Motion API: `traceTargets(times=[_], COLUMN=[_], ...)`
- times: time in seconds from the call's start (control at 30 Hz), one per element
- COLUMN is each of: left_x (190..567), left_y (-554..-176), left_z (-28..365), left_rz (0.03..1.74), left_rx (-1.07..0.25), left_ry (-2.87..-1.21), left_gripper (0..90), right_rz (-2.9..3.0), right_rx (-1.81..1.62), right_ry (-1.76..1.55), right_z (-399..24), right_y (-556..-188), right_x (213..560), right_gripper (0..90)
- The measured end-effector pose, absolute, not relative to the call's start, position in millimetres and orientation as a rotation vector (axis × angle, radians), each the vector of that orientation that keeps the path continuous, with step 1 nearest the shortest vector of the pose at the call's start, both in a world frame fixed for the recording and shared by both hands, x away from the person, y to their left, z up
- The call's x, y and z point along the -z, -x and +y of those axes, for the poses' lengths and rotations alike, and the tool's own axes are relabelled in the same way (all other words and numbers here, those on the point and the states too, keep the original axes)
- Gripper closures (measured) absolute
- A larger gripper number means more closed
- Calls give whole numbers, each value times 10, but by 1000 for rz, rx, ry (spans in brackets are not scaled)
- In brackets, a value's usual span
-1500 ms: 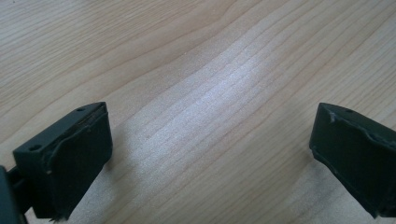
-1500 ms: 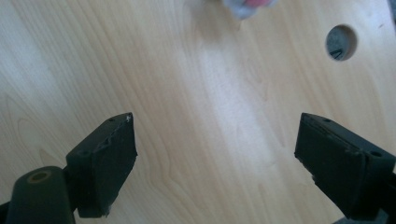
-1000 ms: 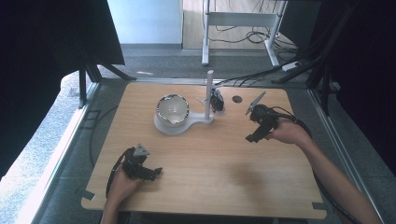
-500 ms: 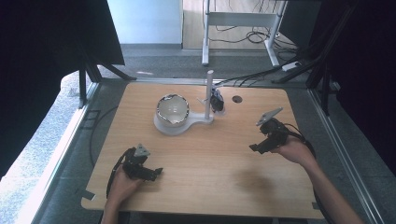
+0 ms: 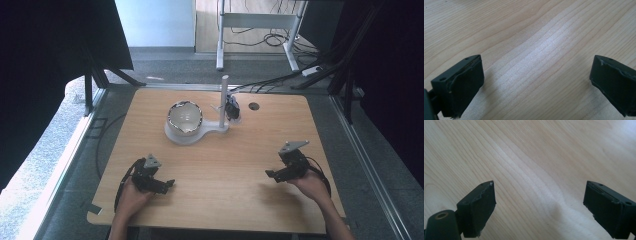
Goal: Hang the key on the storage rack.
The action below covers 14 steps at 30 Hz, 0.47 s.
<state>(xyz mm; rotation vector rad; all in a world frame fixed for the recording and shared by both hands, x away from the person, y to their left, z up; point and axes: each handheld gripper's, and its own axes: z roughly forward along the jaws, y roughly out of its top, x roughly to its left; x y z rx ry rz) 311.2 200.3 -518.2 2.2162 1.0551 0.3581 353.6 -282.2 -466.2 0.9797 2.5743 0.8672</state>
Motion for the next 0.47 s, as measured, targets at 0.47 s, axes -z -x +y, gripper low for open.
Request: traceTargets(times=[0.47], left_x=[5181], left_y=[-3122], left_z=[1954], left_rz=[1044], left_rx=[-366], left_ry=[-2227], left_gripper=[0], right_rz=[2362], right_rx=[-947], right_ry=[-1196], right_z=[-3085], right_y=[-3271], right_x=[5061], right_gripper=[73])
